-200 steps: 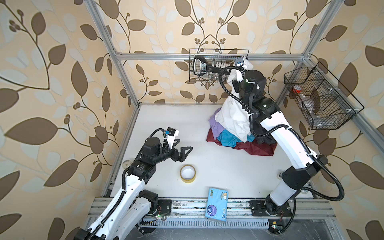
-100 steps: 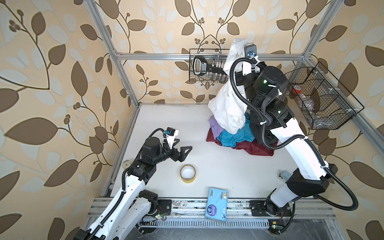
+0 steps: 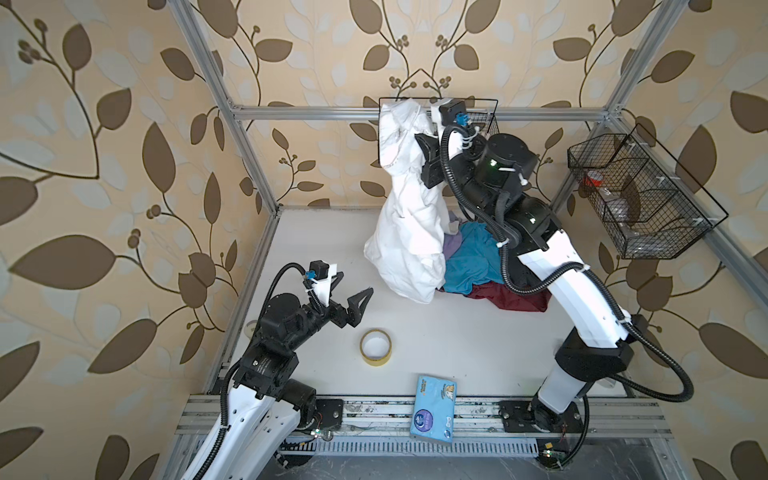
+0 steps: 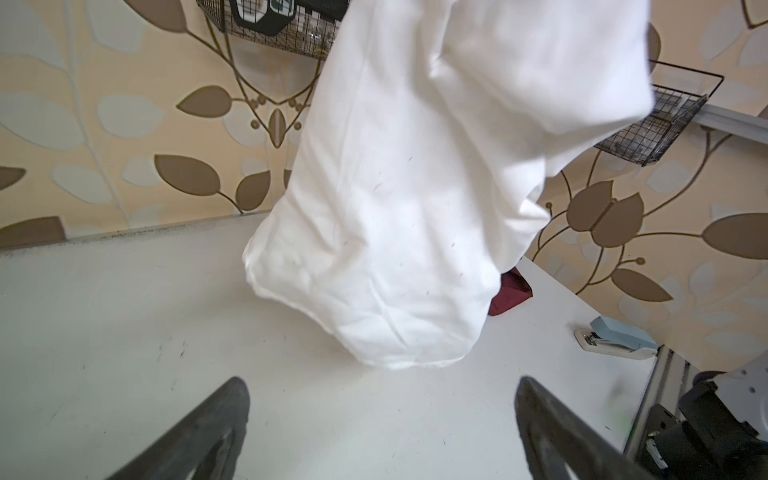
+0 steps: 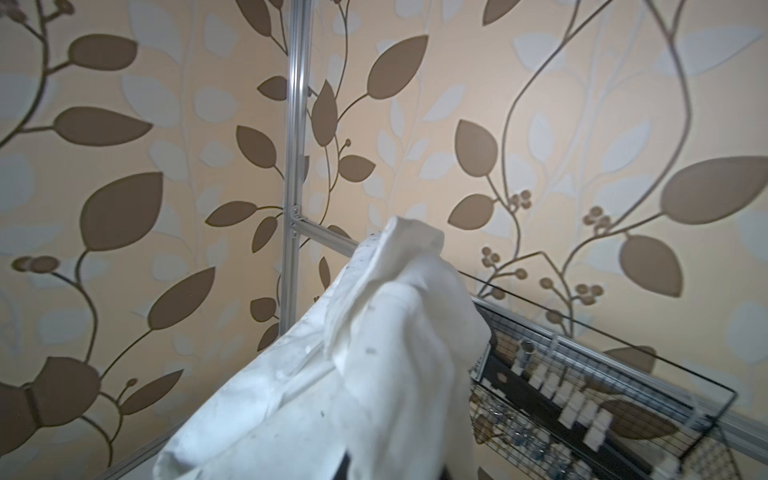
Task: Pick out a specific cloth from the pile
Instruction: 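Swing the held white shirt toward the left arm's side and lower it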
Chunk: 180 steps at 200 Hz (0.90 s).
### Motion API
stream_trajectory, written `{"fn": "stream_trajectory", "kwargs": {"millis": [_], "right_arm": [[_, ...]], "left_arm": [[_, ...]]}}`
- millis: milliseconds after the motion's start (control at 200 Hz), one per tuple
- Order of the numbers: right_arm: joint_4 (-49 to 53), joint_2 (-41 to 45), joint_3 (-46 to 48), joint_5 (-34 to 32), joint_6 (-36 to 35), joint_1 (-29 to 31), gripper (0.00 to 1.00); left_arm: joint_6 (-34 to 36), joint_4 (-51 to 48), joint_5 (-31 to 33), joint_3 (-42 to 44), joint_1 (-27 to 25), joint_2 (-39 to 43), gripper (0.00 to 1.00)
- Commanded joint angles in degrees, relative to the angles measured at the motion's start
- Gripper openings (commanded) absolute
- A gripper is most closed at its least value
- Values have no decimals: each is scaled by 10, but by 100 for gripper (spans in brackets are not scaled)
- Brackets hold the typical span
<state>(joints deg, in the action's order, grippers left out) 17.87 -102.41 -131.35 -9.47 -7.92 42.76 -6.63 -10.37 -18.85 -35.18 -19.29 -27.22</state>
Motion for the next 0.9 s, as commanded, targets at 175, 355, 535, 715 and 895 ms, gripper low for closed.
{"fn": "stream_trajectory", "kwargs": {"millis": [175,355,535,715,895], "right_arm": [[-55,-125,-82,118,55,4,0],[-115,-179,-114,170,90,4,0],[-159,-214,-90,238,152,4,0],[-179,-265,-64,300,207,2,0],[-190,-329,-54,357,282,-13,0]], "left_arm": [[1,-6,28,-17,-23,23,99],[4,-6,30,-19,-26,24,99],[5,-7,33,-18,-28,23,99],[5,-5,33,-17,-30,27,99],[7,-4,38,-16,-32,31,99]]}}
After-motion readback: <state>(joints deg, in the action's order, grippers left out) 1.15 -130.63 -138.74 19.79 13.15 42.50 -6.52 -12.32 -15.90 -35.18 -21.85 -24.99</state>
